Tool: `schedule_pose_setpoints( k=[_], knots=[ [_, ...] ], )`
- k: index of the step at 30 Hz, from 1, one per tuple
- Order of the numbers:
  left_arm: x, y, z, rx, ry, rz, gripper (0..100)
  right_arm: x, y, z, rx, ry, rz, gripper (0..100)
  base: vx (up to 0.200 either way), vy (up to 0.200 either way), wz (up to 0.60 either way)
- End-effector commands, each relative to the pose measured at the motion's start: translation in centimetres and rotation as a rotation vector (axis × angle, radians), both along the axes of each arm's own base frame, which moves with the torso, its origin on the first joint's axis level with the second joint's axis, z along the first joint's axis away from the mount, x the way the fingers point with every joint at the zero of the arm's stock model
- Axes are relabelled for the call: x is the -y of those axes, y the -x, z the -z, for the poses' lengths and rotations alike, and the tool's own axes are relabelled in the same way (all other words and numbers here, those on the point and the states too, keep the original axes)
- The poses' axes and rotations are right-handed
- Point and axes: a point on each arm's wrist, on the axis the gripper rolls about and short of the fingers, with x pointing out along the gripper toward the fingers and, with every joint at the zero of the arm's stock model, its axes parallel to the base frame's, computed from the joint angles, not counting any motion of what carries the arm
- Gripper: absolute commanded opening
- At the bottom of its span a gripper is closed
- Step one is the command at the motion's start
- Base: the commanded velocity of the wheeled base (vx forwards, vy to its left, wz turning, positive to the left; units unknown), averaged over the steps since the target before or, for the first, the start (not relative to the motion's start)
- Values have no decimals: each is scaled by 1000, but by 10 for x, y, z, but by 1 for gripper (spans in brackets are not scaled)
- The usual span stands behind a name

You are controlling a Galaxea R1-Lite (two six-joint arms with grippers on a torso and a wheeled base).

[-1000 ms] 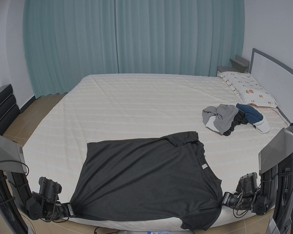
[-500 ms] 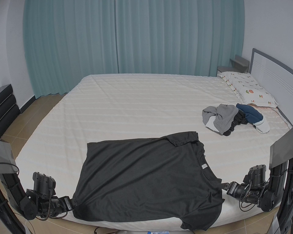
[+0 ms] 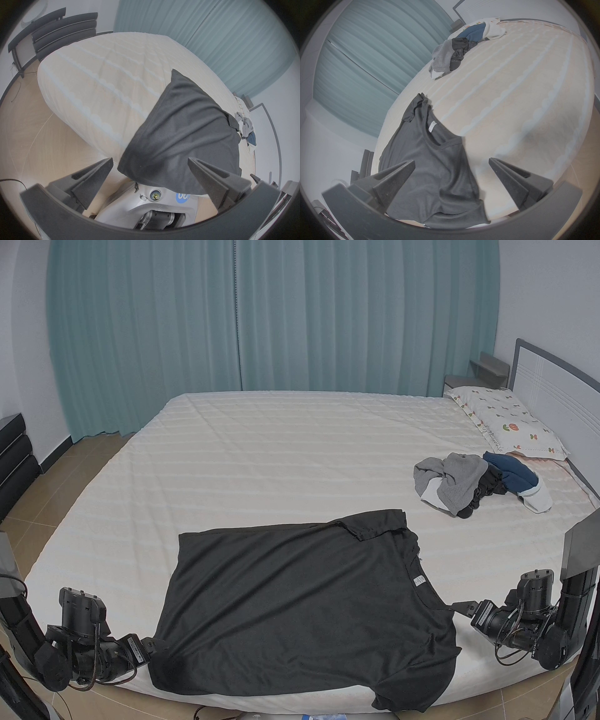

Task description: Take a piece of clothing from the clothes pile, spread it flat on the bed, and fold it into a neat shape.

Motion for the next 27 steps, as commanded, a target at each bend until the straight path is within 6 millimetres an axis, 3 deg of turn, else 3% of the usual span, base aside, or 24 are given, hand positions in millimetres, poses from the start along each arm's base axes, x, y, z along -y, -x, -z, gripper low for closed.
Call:
schedule_pose_setpoints(
  k=[1, 11, 16, 20, 27],
  knots=[
    [-1, 3, 1, -12, 1, -5, 100, 0, -1, -2, 13, -12, 5, 100, 0, 0, 0],
    [0, -2, 0, 5, 10, -9, 100, -1, -3, -2, 36, -29, 12, 100, 0, 0, 0],
    [2, -15, -4, 39, 35, -36, 100, -1, -4, -3, 38, -56, 4, 100, 200, 0, 0],
    [2, -32, -11, 97, 53, -56, 100, -2, -4, -3, 33, -77, 9, 100, 200, 0, 0],
    [6, -79, -30, 239, 104, -87, 100, -2, -5, -4, 18, -175, 4, 100, 0, 0, 0]
  ],
)
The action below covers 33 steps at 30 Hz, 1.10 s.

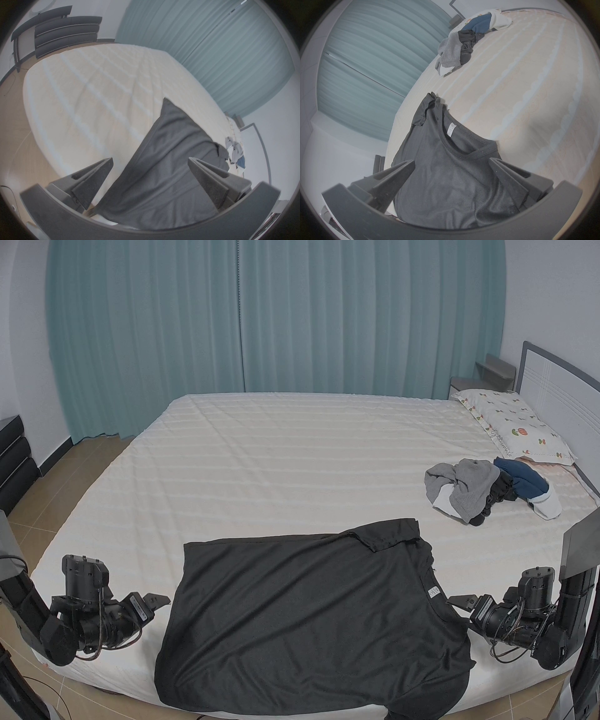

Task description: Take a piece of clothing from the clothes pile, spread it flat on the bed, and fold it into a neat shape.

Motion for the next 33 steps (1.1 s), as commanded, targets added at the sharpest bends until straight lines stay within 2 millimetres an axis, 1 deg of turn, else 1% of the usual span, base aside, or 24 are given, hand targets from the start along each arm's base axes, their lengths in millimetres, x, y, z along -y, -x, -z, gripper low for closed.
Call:
schedule_pose_setpoints(
  k=[1, 2, 3, 7, 9, 10, 12, 16, 17, 18, 21, 22, 24, 27, 28, 30, 33],
  knots=[
    [3, -33, -11, 82, 29, -17, 100, 1, -1, -1, -9, -61, 6, 100, 0, 0, 0],
    [4, -41, -13, 88, 29, -15, 100, 1, -2, -1, -12, -77, 3, 100, 0, 0, 0],
    [4, -43, -14, 89, 30, -14, 100, 2, -2, 0, -14, -79, 3, 100, 0, 0, 0],
    [6, -81, -15, 90, 35, -20, 100, 4, -4, 0, -20, -126, -9, 100, 0, 0, 0],
    [6, -94, -14, 87, 34, -23, 100, 4, -4, 0, -23, -142, -14, 100, 0, 0, 0],
    [7, -104, -12, 84, 34, -23, 100, 5, -4, 0, -28, -154, -17, 100, 0, 0, 0],
    [8, -119, -9, 84, 34, -23, 100, 4, -4, 0, -31, -167, -17, 100, 0, 0, 0],
    [10, -151, 5, 95, 34, -24, 100, 4, -5, 2, -45, -180, -15, 100, 0, 0, 0],
    [10, -154, 7, 95, 34, -24, 100, 4, -5, 2, -45, -180, -15, 100, 0, 0, 0],
    [12, -167, 16, 95, 33, -23, 100, 4, -5, 3, -47, -181, -14, 100, 0, 0, 0],
    [13, -185, 26, 85, 33, -22, 100, 4, -5, 3, -47, -181, -14, 100, 0, 0, 0],
    [14, -195, 30, 85, 33, -22, 100, 4, -5, 3, -48, -181, -14, 100, 0, 0, 0],
    [14, -205, 33, 94, 34, -22, 100, 4, -5, 4, -53, -181, -14, 100, 0, 0, 0],
    [14, -218, 42, 104, 27, -30, 100, 4, -5, 5, -56, -181, -14, 100, 0, 0, 0],
    [14, -223, 49, 107, 22, -34, 100, 4, -5, 5, -53, -181, -14, 100, 0, 0, 0],
    [14, -228, 55, 106, 22, -34, 100, 4, -6, 4, -42, -182, -15, 100, 0, 0, 0],
    [15, -230, 59, 106, 18, -34, 100, 4, -6, 6, -44, -182, -16, 100, 0, 0, 0]
  ],
)
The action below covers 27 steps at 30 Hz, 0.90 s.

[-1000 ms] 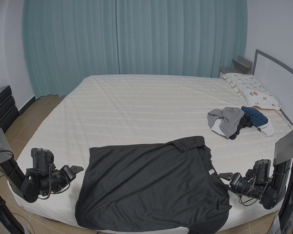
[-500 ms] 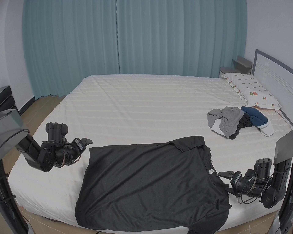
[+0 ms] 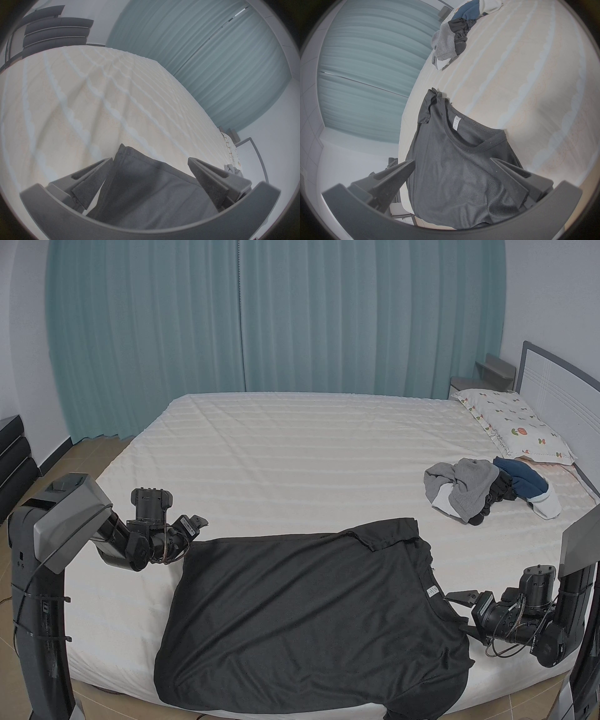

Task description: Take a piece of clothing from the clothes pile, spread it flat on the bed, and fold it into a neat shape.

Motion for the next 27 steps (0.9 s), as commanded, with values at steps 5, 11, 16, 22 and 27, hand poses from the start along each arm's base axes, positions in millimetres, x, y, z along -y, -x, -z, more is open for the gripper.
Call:
schedule_pose_setpoints(
  k=[5, 11, 16, 22, 27],
  knots=[
    [0, -11, 31, -39, -15, -15, 100, -1, -1, 4, -6, -2, -4, 100, 0, 0, 0],
    [0, -14, 28, -21, -25, -33, 100, -2, -1, 5, -5, 0, -10, 100, 0, 0, 0],
    [0, -23, 35, -10, -28, -34, 0, -4, -1, 4, 0, 2, -14, 100, 0, 0, 0],
    [-7, -28, 33, 18, -35, -77, 0, -15, -16, -8, 101, 27, -5, 100, 0, 0, 0],
    [-9, -33, 22, 124, 14, -152, 0, -31, -46, -18, 189, 59, 25, 100, 0, 0, 0]
  ],
)
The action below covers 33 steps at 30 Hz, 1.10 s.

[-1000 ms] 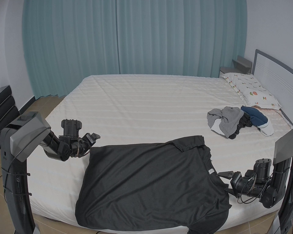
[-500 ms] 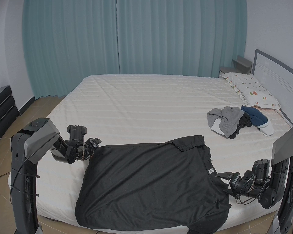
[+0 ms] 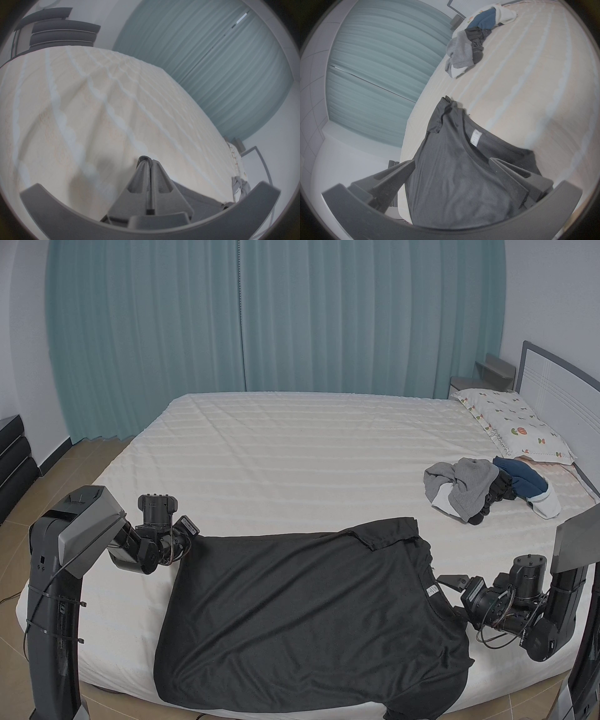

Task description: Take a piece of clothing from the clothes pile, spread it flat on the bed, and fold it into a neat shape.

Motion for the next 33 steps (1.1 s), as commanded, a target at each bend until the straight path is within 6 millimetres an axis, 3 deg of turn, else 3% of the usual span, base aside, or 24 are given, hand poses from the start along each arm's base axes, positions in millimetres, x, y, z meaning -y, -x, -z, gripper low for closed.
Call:
schedule_pose_setpoints(
  k=[1, 2, 3, 7, 8, 9, 14, 17, 18, 29, 33],
  knots=[
    [-2, -4, -12, 100, 38, -58, 0, -22, -36, -19, 98, 18, 1, 100, 0, 0, 0],
    [-2, -4, -12, 101, 38, -58, 0, -22, -37, -19, 95, 19, -1, 100, 0, 0, 0],
    [-2, -4, -17, 126, 39, -64, 0, -32, -55, -30, 95, 21, -12, 100, 0, 0, 0],
    [-4, -7, -23, 160, 29, -98, 0, -56, -100, -38, 44, 27, -47, 100, 0, 0, 0],
    [-4, -7, -22, 160, 28, -100, 0, -57, -102, -38, 44, 27, -47, 100, 0, 0, 0],
    [-7, -8, -22, 179, 25, -112, 0, -64, -118, -36, 41, 34, -48, 100, 0, 0, 0],
    [-9, -11, -21, 234, 27, -121, 0, -81, -164, -20, 19, 101, -29, 100, 0, 0, 0],
    [-10, -11, -21, 236, 26, -124, 0, -82, -168, -17, 12, 108, -27, 100, 0, 0, 0],
    [-11, -11, -21, 238, 23, -133, 0, -88, -190, -4, -20, 132, -17, 100, 0, 0, 0],
    [-13, -11, -19, 235, 20, -138, 0, -84, -219, -13, -115, 158, 3, 100, 0, 0, 0],
    [-13, -11, -18, 232, 20, -138, 0, -86, -223, -7, -137, 164, 0, 100, 0, 0, 0]
  ],
)
